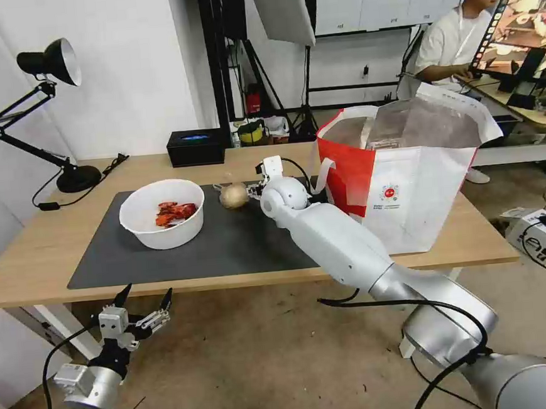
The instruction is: Pick up the trash from the table and place it into the takeout bag.
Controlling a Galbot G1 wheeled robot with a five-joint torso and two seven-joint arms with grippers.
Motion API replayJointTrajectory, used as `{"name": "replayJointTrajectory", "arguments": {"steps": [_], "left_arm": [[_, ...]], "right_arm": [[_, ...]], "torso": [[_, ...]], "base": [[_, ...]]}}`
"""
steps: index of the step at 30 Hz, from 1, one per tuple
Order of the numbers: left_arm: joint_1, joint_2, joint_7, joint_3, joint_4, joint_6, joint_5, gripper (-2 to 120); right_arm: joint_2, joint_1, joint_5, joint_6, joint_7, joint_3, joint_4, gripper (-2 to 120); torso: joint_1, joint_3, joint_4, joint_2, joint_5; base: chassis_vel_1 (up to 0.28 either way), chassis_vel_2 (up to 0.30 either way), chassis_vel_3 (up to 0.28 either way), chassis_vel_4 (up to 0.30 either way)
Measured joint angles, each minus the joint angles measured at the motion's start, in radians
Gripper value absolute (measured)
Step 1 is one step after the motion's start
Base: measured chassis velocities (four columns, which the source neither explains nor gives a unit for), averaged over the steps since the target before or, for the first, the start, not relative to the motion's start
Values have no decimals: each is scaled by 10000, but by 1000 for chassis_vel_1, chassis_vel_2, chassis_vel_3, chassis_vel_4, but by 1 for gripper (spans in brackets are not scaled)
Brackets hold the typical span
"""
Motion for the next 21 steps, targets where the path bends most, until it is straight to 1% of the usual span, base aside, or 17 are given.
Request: {"name": "replayJointTrajectory", "arguments": {"steps": [7, 9, 10, 12, 13, 15, 17, 20, 21], "left_arm": [[8, 13, 0, 5, -11, 3, 0, 100], [25, -22, 0, 34, -15, 5, 4, 100], [25, -22, 0, 34, -15, 5, 4, 100], [37, -40, 0, 49, -16, 5, 10, 100], [37, -40, 0, 49, -16, 5, 10, 100], [46, -42, 0, 53, -16, 5, 12, 100], [47, -42, 1, 55, -16, 5, 12, 100], [50, -43, 7, 86, -17, 5, 19, 100], [50, -43, 7, 86, -17, 5, 19, 100]], "right_arm": [[-7, 19, -80, -17, -322, 16, -274, 100], [44, 134, -287, -43, -752, 47, -696, 100], [44, 134, -287, -43, -752, 47, -696, 100], [109, 181, -544, -32, -1262, 109, -1008, 100], [109, 181, -544, -32, -1262, 109, -1008, 100], [122, 183, -940, -7, -1720, 136, -1220, 100], [122, 183, -965, -7, -1748, 136, -1235, 100], [129, 218, -1376, 24, -2242, 144, -1522, 100], [129, 218, -1376, 24, -2242, 144, -1522, 100]], "torso": [[0, 0, 0, 0, 0], [0, 0, -1, 0, 0], [0, 0, -1, 0, 0], [0, 0, 0, 0, 0], [0, 0, 0, 0, 0], [0, 0, 0, 0, 0], [0, 0, 0, 0, 0], [0, 0, 0, 0, 0], [0, 0, 0, 0, 0]], "base": [[0, 0, 0, 0], [0, 0, 0, 0], [0, 0, 0, 0], [0, 0, 0, 0], [0, 0, 0, 0], [0, 0, 0, 0], [0, 0, 0, 0], [0, 0, 0, 0], [0, 0, 0, 0]]}}
